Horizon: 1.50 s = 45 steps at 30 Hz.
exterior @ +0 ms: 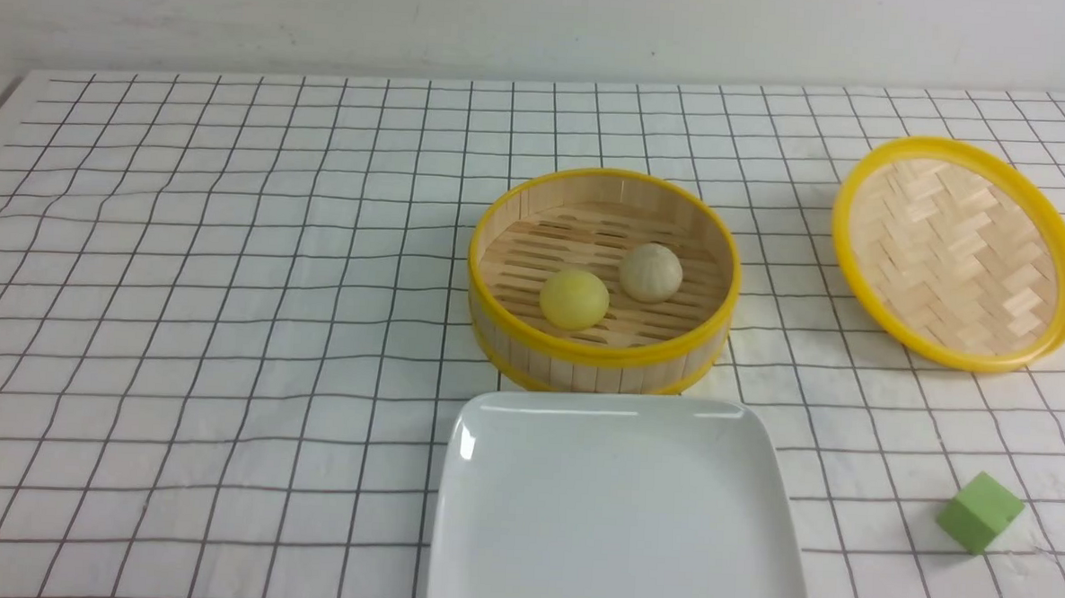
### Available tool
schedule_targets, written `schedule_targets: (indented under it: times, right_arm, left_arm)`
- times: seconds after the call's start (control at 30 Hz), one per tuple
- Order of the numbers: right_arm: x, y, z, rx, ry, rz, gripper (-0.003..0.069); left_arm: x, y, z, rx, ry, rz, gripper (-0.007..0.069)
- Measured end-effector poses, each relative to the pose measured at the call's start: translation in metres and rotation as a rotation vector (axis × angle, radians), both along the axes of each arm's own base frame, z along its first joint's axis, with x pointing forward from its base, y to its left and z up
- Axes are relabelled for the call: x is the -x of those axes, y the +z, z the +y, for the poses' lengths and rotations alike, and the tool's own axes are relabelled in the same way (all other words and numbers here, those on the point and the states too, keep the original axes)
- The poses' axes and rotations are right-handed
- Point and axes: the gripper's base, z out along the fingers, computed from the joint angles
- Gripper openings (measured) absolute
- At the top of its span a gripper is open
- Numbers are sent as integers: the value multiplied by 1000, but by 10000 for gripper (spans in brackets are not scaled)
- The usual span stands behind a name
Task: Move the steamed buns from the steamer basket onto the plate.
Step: Use the right arm to grab the steamed stuffed bun that is closest to it
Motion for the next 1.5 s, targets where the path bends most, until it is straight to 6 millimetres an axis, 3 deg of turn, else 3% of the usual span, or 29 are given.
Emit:
schedule_targets:
  times: [0.2,0.4,0.57,0.83,1.27,1.37,1.47,1.5]
  right_arm:
    - [-2,7,0,-7,-1,-58,240]
    - [8,92,4,-123,7,-307,240]
    - [22,122,8,-191,27,-290,240]
    - [25,123,16,-367,64,-251,240]
    - [25,118,17,-368,66,-200,240]
    - [26,119,17,-358,72,-200,240]
    - [27,130,20,-308,126,-202,240]
    - [27,131,20,-303,131,-202,240]
  left_arm:
    - [0,0,0,0,0,0,241]
    - [0,0,0,-1,0,0,241]
    - [0,0,0,-2,0,0,241]
    - [0,0,0,-4,0,0,241]
    - [0,1,8,-245,20,12,241]
    - [-1,3,6,-165,19,-44,241]
    - [-5,22,-2,136,-5,-297,241]
    - [-5,22,-3,145,-4,-298,241]
